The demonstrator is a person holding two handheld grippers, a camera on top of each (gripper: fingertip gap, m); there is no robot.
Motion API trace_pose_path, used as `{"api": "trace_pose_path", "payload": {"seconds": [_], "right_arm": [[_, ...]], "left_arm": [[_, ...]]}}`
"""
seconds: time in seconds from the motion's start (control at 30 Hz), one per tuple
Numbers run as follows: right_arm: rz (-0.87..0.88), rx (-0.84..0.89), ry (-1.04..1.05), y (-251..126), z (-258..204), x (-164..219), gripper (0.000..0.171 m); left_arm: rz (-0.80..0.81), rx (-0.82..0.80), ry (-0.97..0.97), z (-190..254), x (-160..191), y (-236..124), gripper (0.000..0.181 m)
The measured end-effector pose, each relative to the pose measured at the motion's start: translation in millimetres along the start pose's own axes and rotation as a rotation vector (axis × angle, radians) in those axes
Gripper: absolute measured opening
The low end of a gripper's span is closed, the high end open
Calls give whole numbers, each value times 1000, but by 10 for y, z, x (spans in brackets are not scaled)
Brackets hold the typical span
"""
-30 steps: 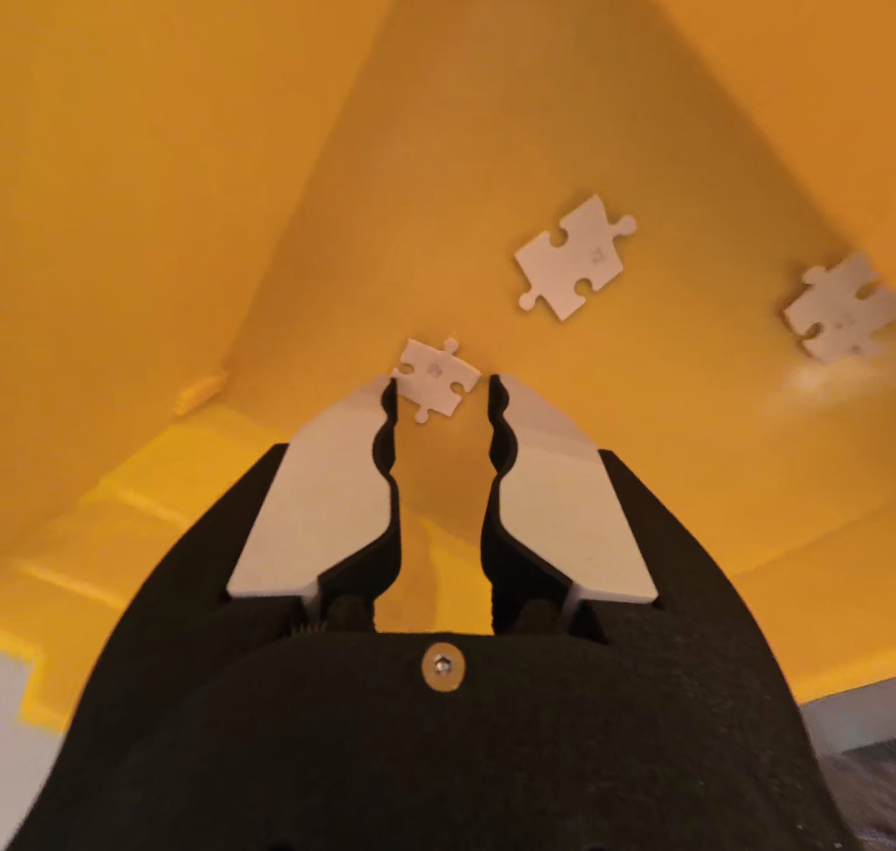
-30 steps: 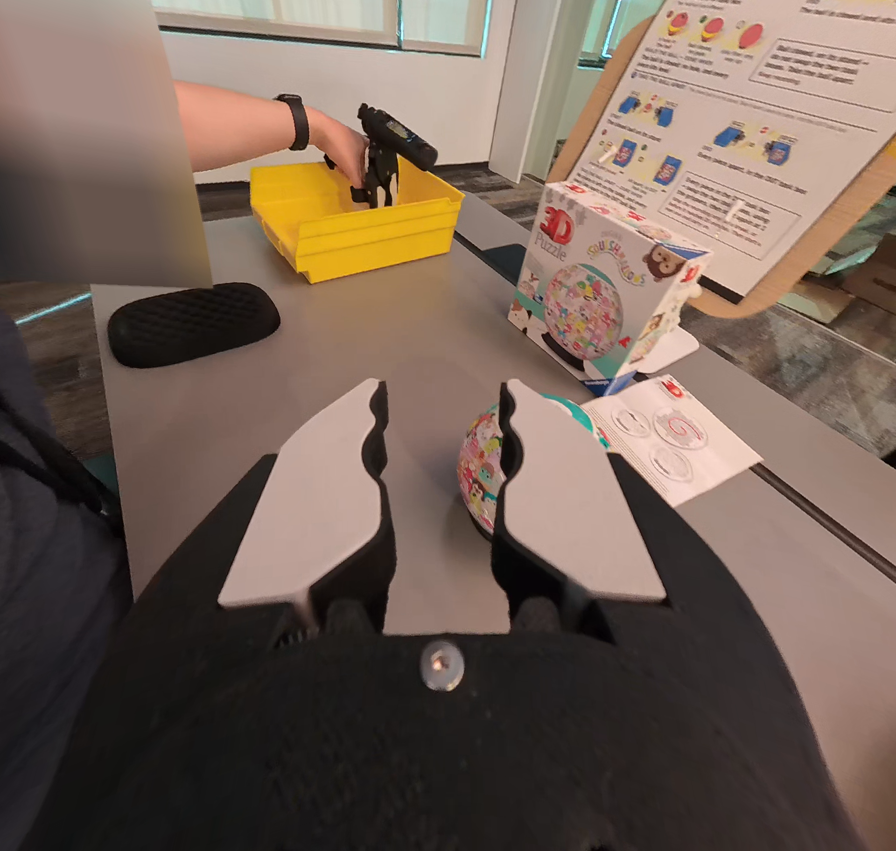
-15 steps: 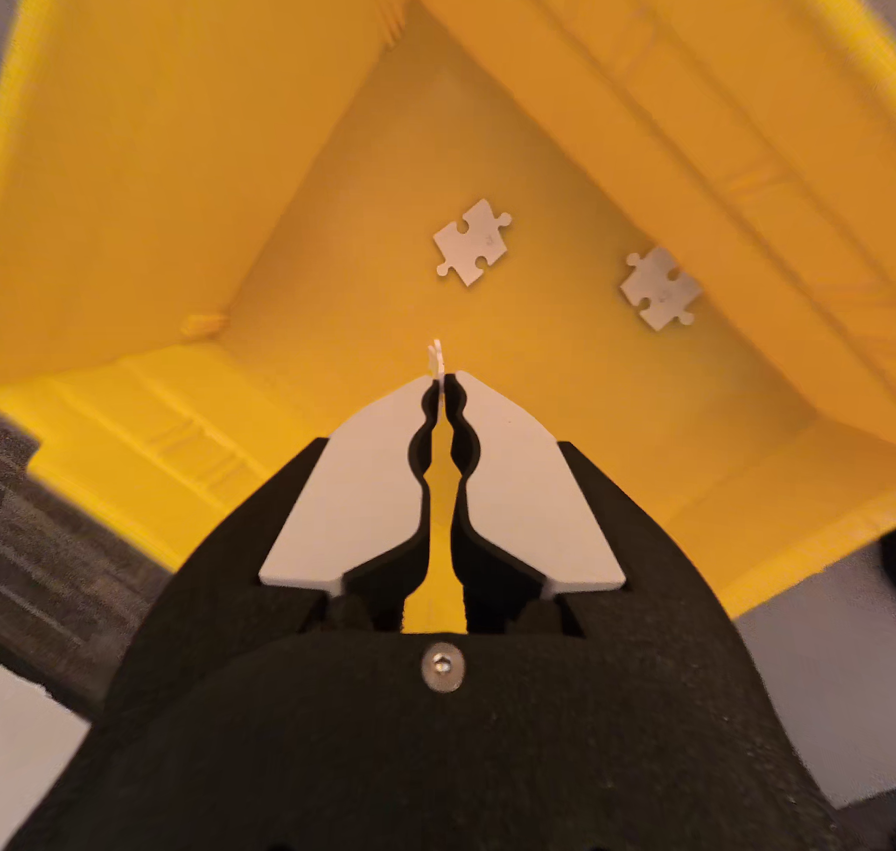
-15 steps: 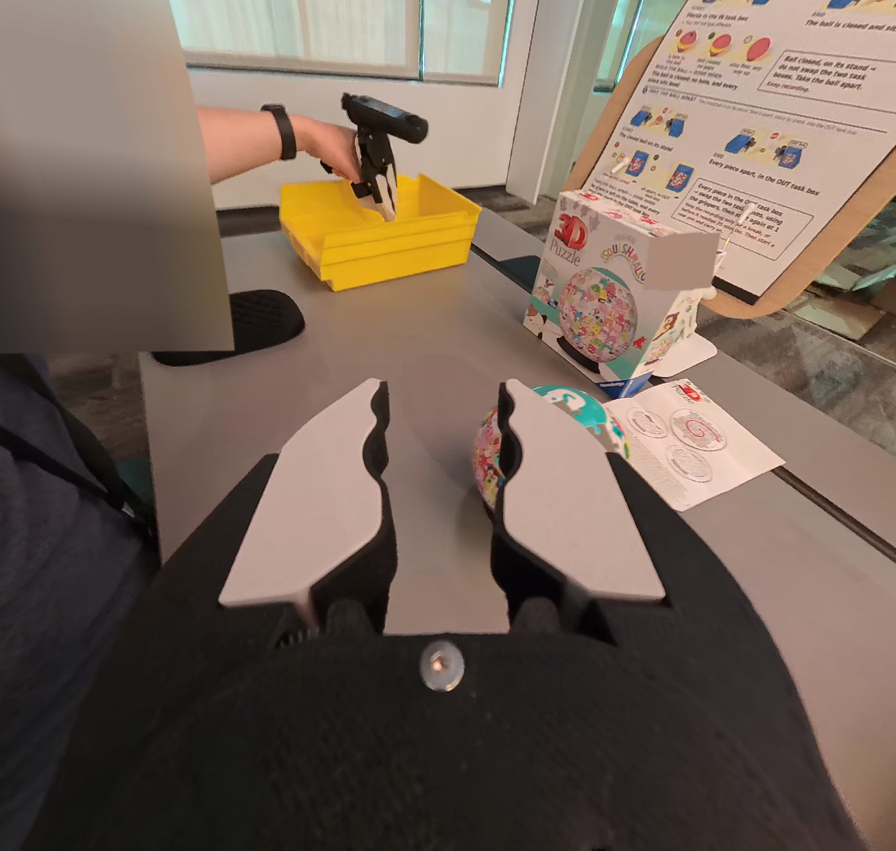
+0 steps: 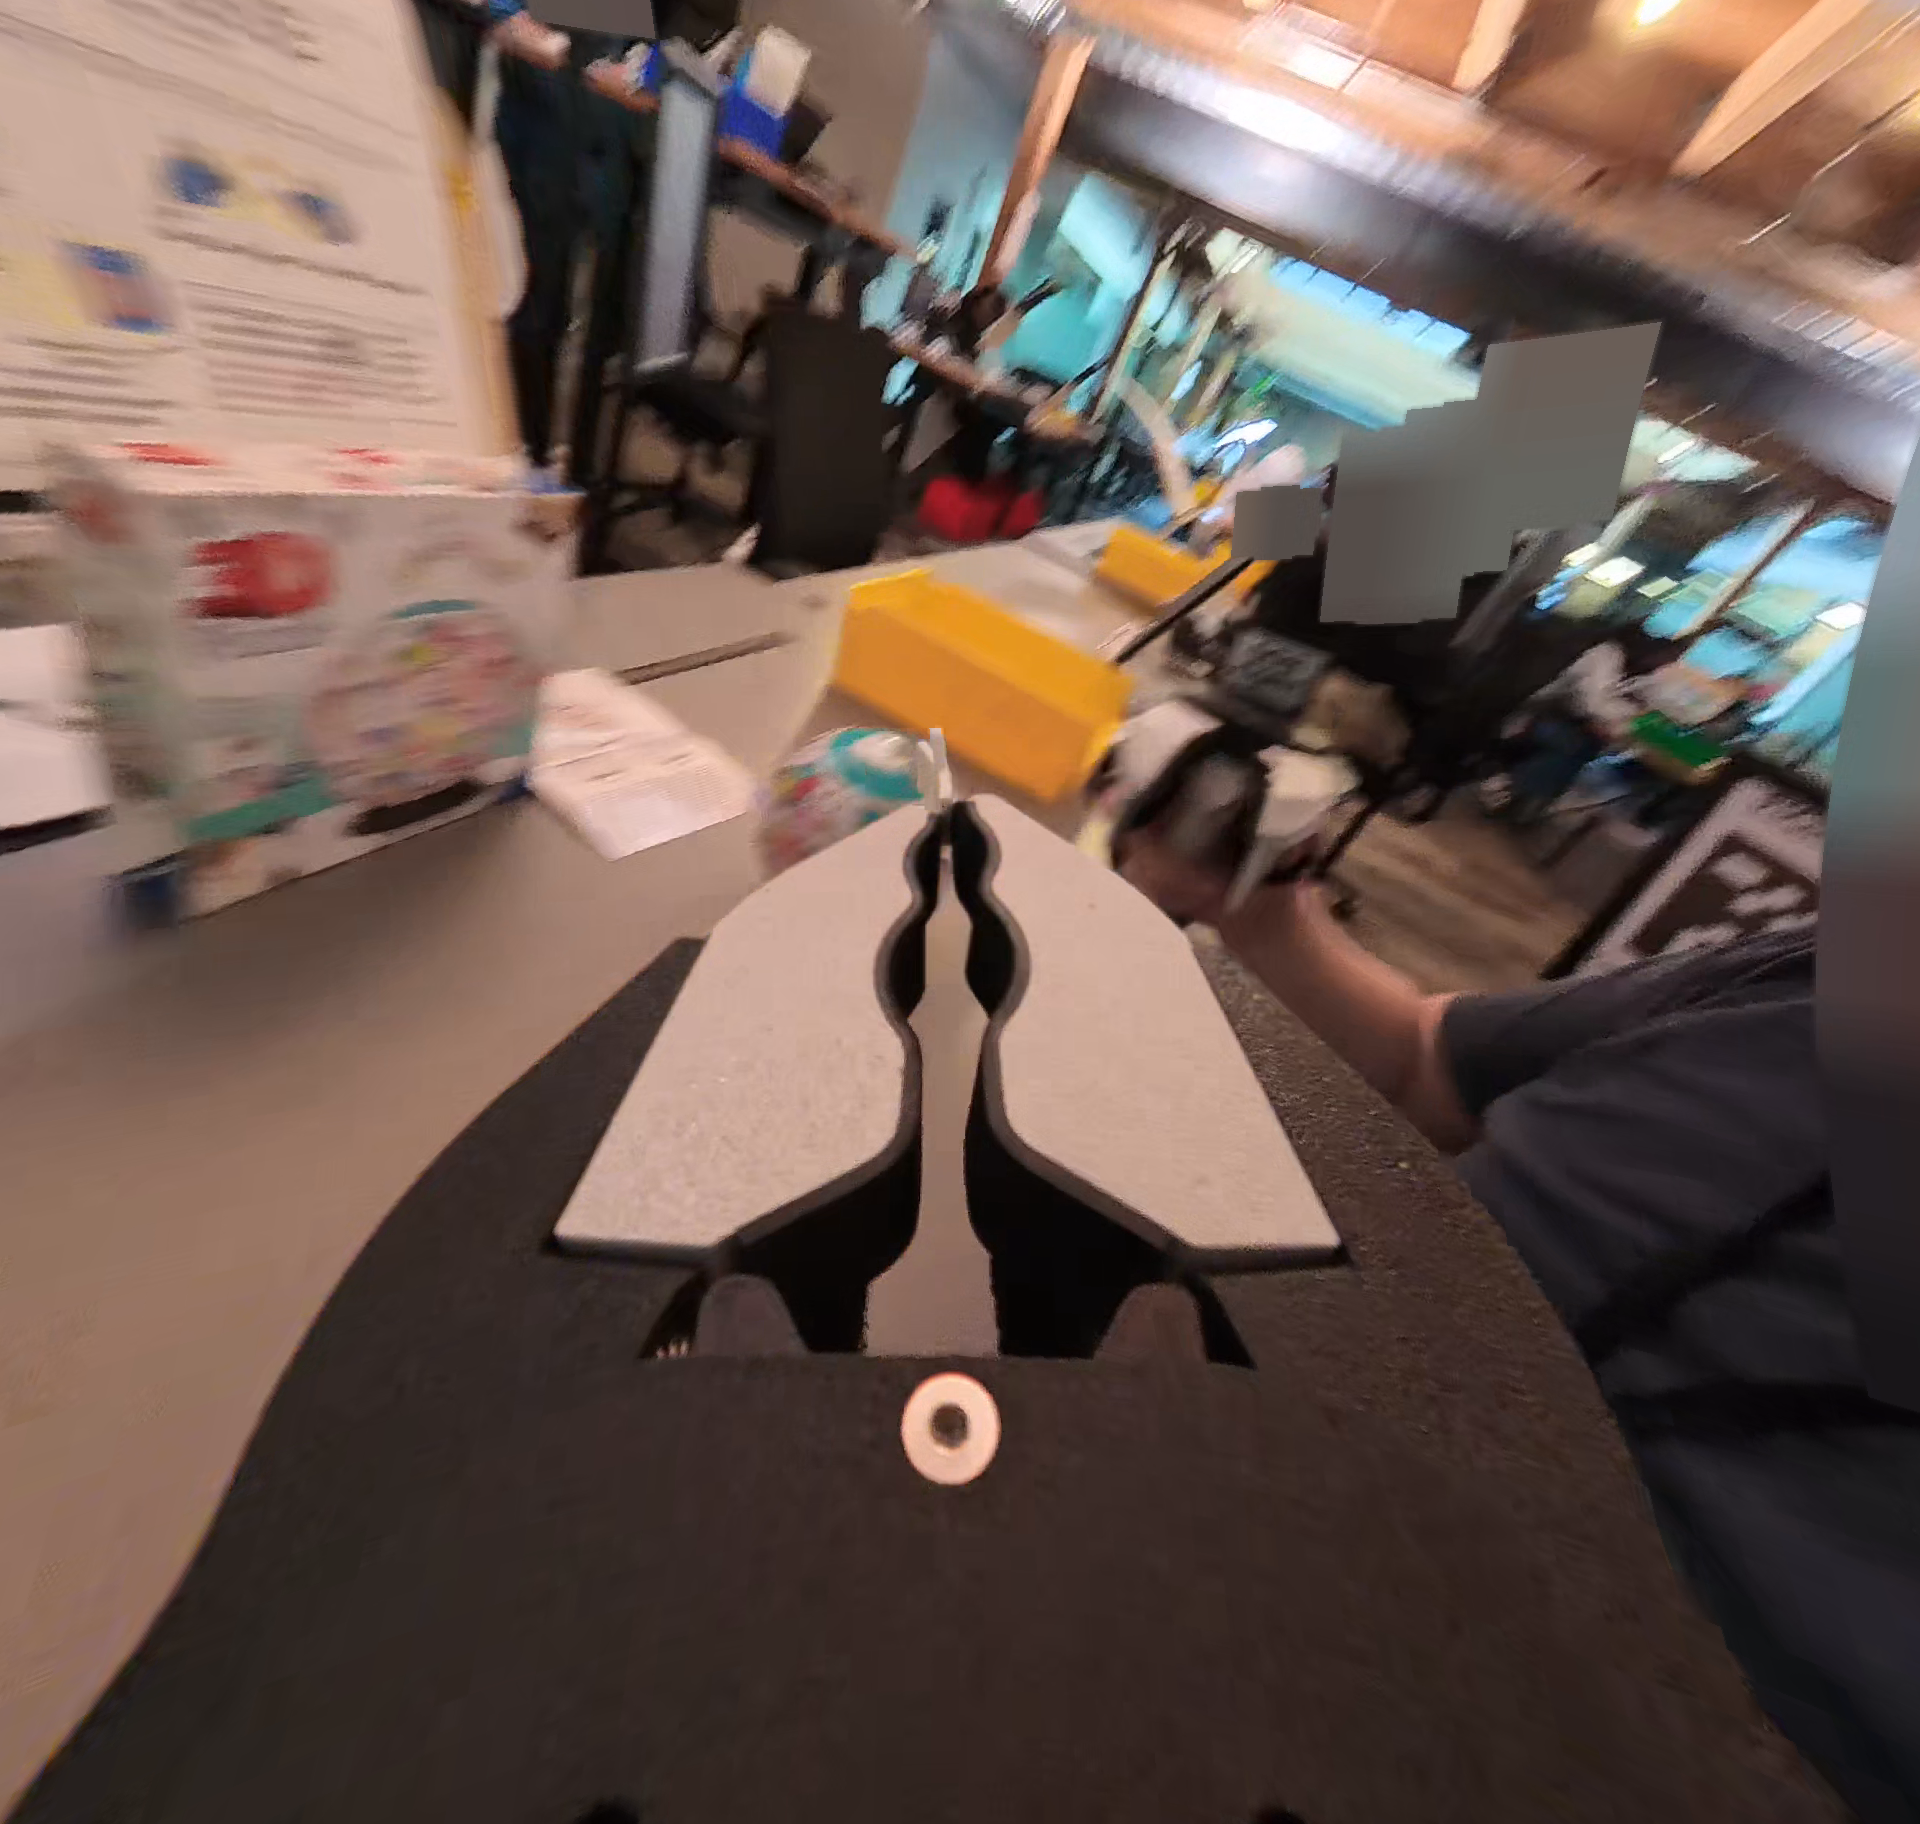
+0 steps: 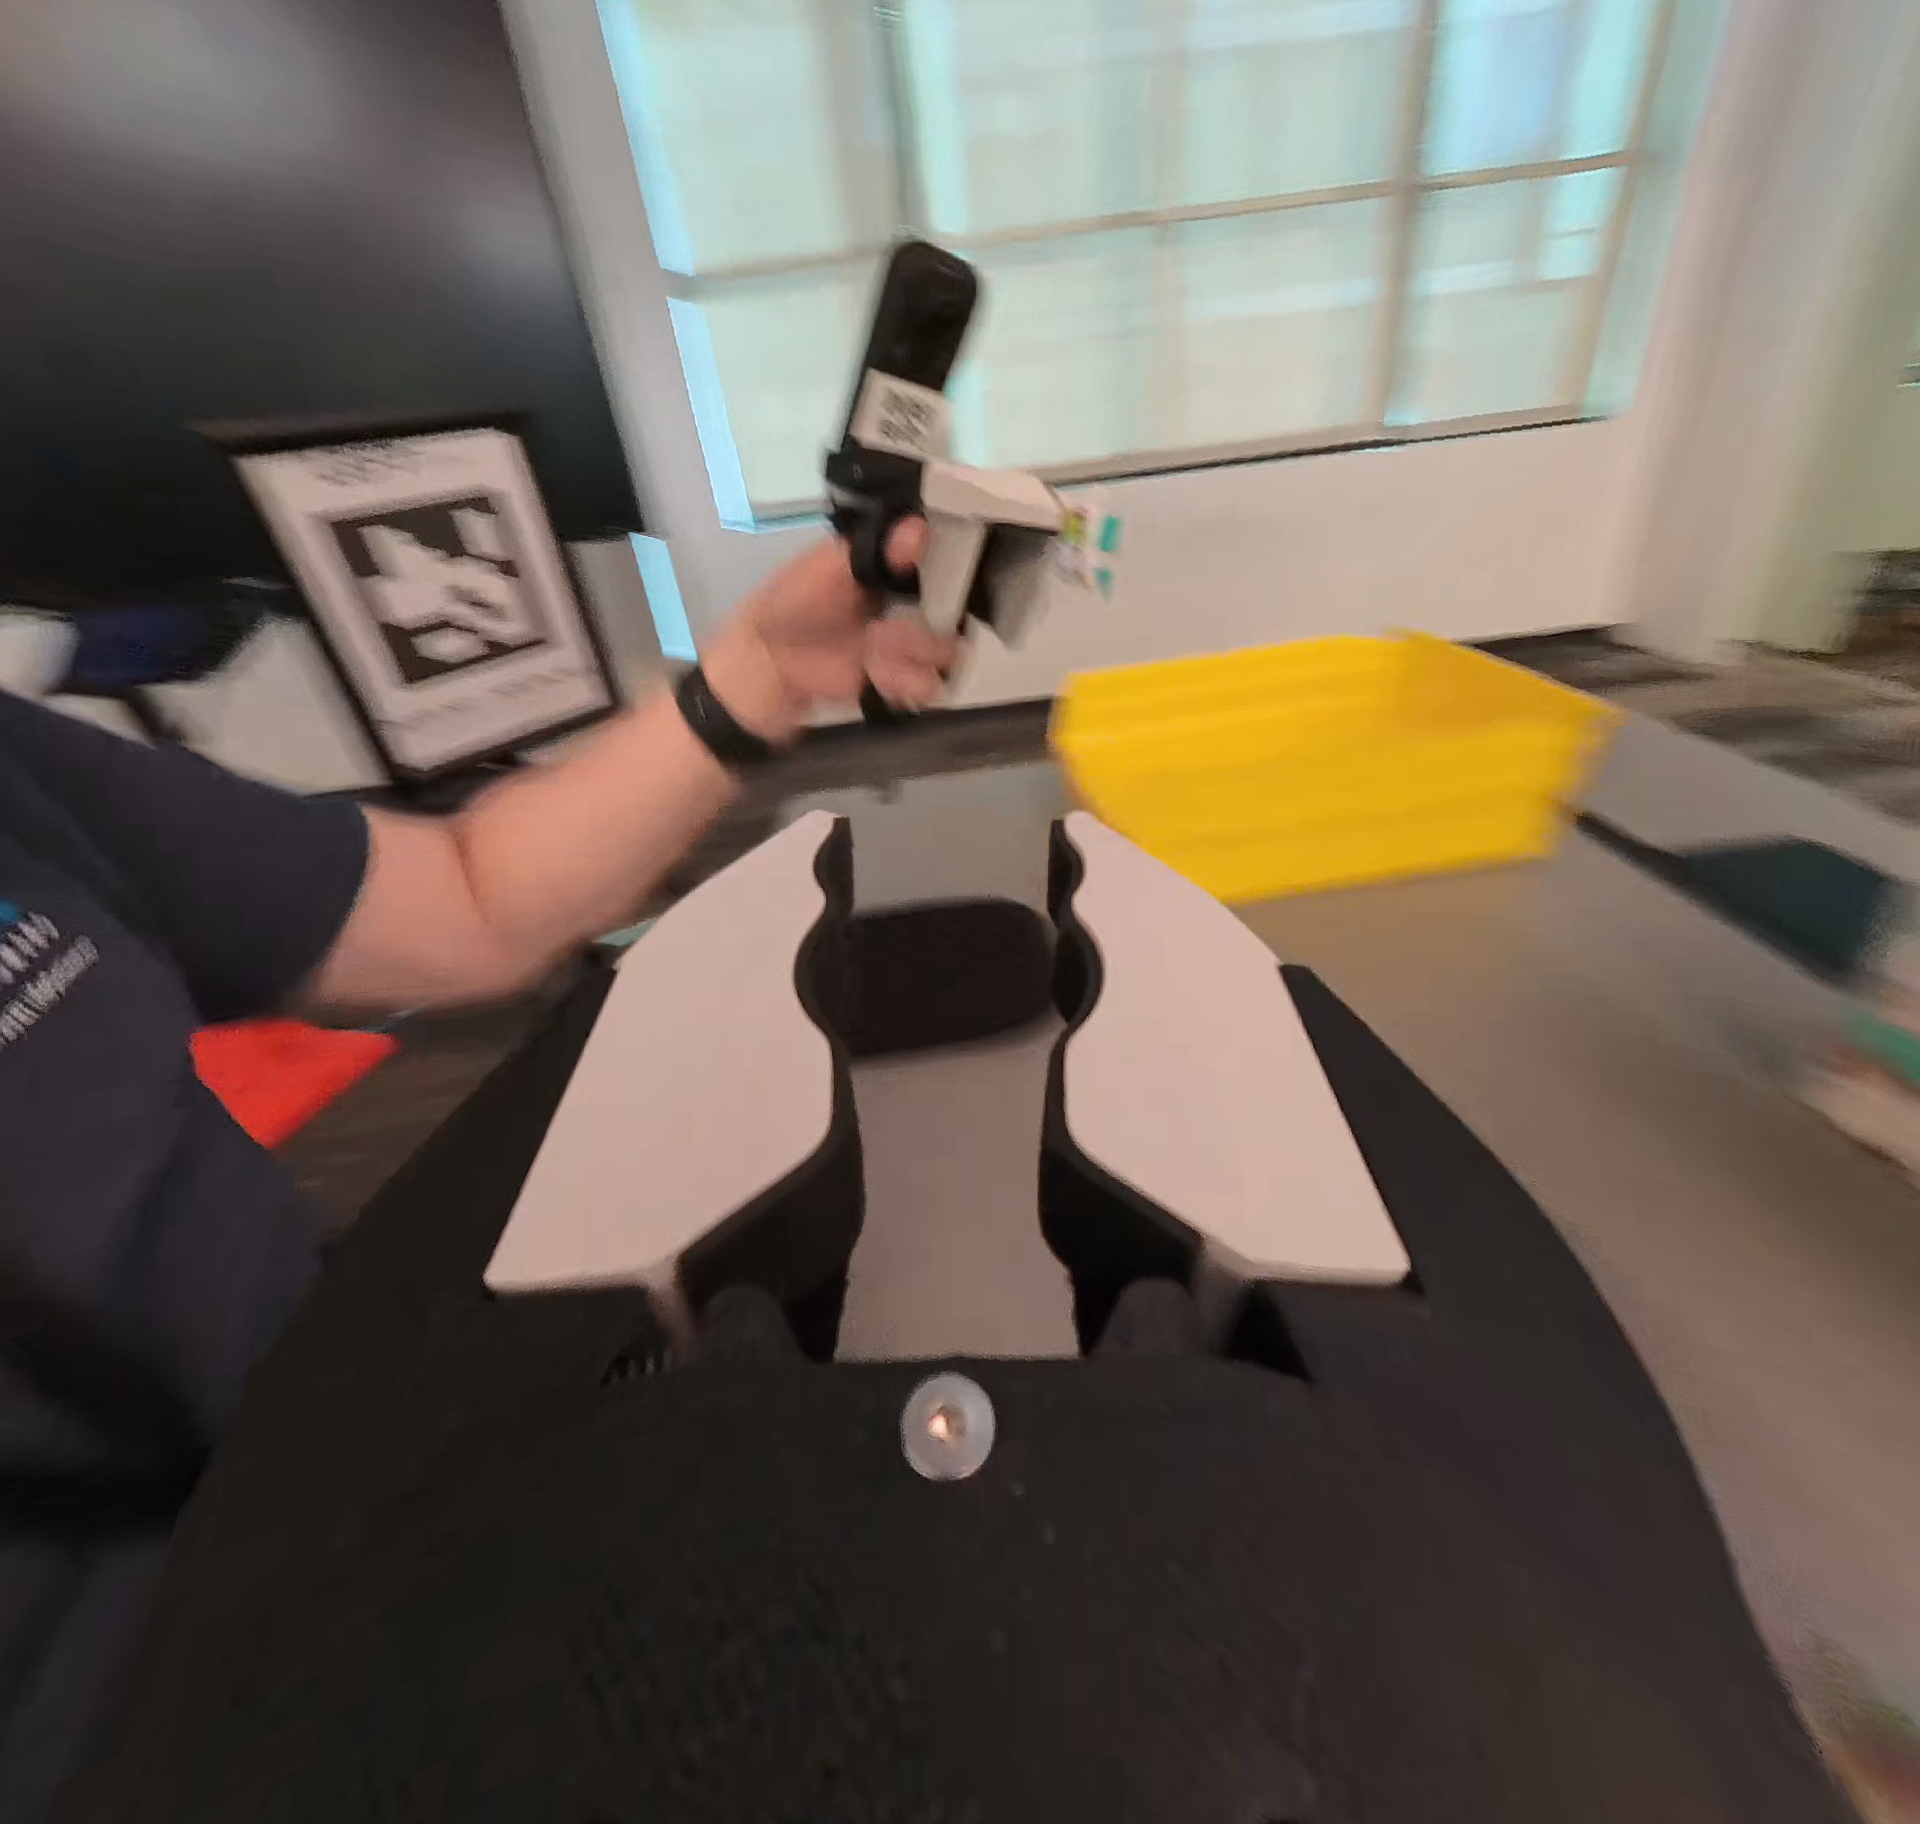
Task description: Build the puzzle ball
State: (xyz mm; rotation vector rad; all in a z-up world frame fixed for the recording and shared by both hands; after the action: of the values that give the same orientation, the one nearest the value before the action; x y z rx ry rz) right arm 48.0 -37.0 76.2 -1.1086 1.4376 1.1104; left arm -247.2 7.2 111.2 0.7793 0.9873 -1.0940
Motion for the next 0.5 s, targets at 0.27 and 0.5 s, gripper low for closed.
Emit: {"api": "trace_pose_path", "payload": {"seconds": [0.27, 0.5], "right_arm": [[110, -48, 131, 57, -45, 106, 38], [-52, -170, 161, -507, -275, 352, 31]], "left_arm": [[7, 249, -156, 587, 621, 778, 2], [-300, 338, -111, 880, 1061, 1361, 2]]}}
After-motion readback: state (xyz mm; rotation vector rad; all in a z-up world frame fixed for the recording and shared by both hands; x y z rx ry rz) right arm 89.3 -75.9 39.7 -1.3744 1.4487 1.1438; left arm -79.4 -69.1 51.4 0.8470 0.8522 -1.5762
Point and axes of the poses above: each gripper's, where its closed fingertips meet, y out along the fingers, x out of its underside, z = x × y across the jaws, the point moved 9 cm from there along -y, back along the fingers, and after that the axes turned 1 degree about z, right-handed, at the moved point
